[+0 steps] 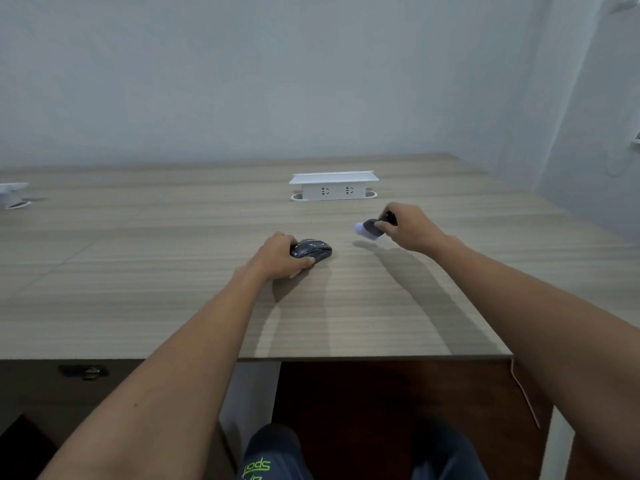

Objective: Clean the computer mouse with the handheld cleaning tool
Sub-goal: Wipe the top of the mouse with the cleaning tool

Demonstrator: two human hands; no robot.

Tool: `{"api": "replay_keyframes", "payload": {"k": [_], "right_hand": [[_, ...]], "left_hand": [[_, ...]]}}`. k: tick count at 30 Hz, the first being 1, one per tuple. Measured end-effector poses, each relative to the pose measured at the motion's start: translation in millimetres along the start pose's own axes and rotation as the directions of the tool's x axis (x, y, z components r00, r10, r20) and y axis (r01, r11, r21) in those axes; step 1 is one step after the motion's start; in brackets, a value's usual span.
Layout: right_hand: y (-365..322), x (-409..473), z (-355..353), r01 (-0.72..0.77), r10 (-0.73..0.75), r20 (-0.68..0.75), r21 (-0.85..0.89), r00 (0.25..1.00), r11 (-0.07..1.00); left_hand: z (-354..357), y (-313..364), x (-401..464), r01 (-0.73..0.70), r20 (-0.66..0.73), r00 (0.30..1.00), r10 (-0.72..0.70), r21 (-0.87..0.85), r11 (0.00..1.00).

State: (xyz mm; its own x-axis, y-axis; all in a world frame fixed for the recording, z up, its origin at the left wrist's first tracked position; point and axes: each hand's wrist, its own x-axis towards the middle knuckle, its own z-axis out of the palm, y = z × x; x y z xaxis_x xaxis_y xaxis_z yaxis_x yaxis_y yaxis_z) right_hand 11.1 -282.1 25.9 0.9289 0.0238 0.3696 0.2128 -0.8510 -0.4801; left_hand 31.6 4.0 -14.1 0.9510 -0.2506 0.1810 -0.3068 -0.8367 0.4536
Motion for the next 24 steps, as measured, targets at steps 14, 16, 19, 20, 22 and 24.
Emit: {"api": "replay_keyframes", "payload": {"k": [14, 16, 19, 20, 22, 24], "right_hand": [[-40, 12, 2, -0.084, 0.041, 0.099, 0.476, 0.994, 0.875], [-47, 13, 6, -0.084, 0.036, 0.111, 0.474, 0.993, 0.877], [-57, 14, 12, -0.077, 0.008, 0.144, 0.483, 0.990, 0.872], [-59, 14, 14, -0.067, -0.011, 0.155, 0.486, 0.988, 0.871], [-60, 14, 18, -0.051, -0.036, 0.168, 0.485, 0.985, 0.873], [-55, 14, 20, -0.062, -0.016, 0.161, 0.469, 0.987, 0.881]], "left_hand": [[0, 10, 3, -0.079, 0.059, 0.994, 0.087, -0.126, 0.989], [1, 11, 4, -0.076, 0.065, 0.994, 0.086, -0.142, 0.987], [1, 13, 4, -0.076, 0.086, 0.992, 0.089, -0.149, 0.986], [1, 13, 4, -0.070, 0.091, 0.992, 0.085, -0.153, 0.986], [0, 12, 4, -0.061, 0.099, 0.992, 0.079, -0.175, 0.983], [0, 11, 4, -0.061, 0.100, 0.992, 0.082, -0.200, 0.978]]}}
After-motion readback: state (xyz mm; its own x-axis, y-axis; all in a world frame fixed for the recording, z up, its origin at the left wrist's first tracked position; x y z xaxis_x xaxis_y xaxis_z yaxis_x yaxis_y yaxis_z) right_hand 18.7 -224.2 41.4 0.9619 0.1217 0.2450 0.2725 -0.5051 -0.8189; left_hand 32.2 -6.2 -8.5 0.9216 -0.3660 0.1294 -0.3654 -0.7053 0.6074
